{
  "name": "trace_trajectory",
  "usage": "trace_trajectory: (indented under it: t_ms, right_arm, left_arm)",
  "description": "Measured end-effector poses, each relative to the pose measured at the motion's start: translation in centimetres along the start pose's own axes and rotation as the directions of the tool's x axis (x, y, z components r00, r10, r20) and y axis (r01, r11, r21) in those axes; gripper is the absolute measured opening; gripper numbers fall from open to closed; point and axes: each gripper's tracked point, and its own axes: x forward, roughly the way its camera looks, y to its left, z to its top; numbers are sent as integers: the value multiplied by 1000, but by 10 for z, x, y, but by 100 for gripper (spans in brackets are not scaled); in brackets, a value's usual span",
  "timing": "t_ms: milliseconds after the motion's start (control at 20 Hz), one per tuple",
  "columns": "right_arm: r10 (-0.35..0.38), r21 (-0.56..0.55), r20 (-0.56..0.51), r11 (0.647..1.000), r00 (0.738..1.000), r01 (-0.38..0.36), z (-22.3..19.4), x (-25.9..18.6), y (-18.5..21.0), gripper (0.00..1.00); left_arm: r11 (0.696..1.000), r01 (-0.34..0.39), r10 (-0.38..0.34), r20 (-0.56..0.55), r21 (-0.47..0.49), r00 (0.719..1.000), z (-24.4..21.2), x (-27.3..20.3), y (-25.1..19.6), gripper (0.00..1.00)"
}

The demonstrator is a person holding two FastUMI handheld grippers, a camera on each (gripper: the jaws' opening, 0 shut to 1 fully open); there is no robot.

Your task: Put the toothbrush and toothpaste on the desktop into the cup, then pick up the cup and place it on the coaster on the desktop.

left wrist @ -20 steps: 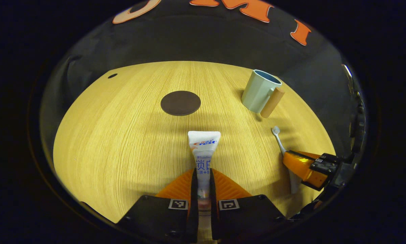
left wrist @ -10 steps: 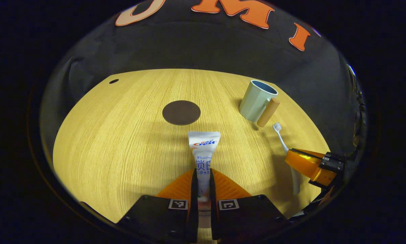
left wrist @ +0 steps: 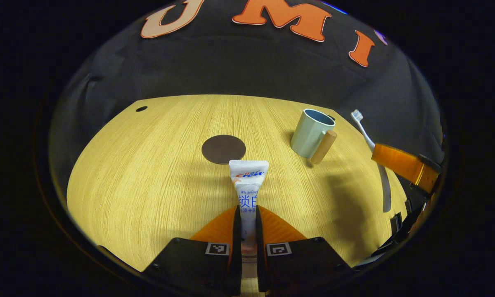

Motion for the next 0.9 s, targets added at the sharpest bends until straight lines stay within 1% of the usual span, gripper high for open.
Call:
trace_trajectory:
  t_ms: [150, 300, 400, 550, 600, 750, 900]
  right_arm:
    - [26, -1, 69, 1000, 997, -26, 19, -1, 4, 5]
    - [44, 33, 148, 998, 988, -49, 42, 5, 6, 5]
    - [41, 56, 187, 997, 981, -53, 53, 13, 3, 5]
    - [38, 89, 248, 994, 968, -62, 70, 18, -3, 5]
    - [29, 95, 262, 994, 965, -55, 75, 22, -8, 5]
    - [49, 129, 289, 988, 956, -90, 83, 29, -12, 5]
    - [54, 122, 341, 987, 939, -101, 94, 37, -15, 5]
  left_arm:
    - [1000, -6, 6, 4, -7, 1000, 0, 2, 1, 18]
    - [1000, -3, 3, 10, -1, 1000, -1, 2, 3, 19]
    - [1000, 0, 0, 20, -4, 1000, 0, 0, 4, 18]
    - [1000, -14, 14, 45, -2, 999, 5, -4, 10, 19]
    - [1000, -19, 19, 55, -3, 998, 7, -4, 13, 18]
    - [1000, -20, 21, 70, -12, 997, 7, -4, 15, 19]
    - [1000, -20, 22, 84, -22, 996, 9, -6, 17, 18]
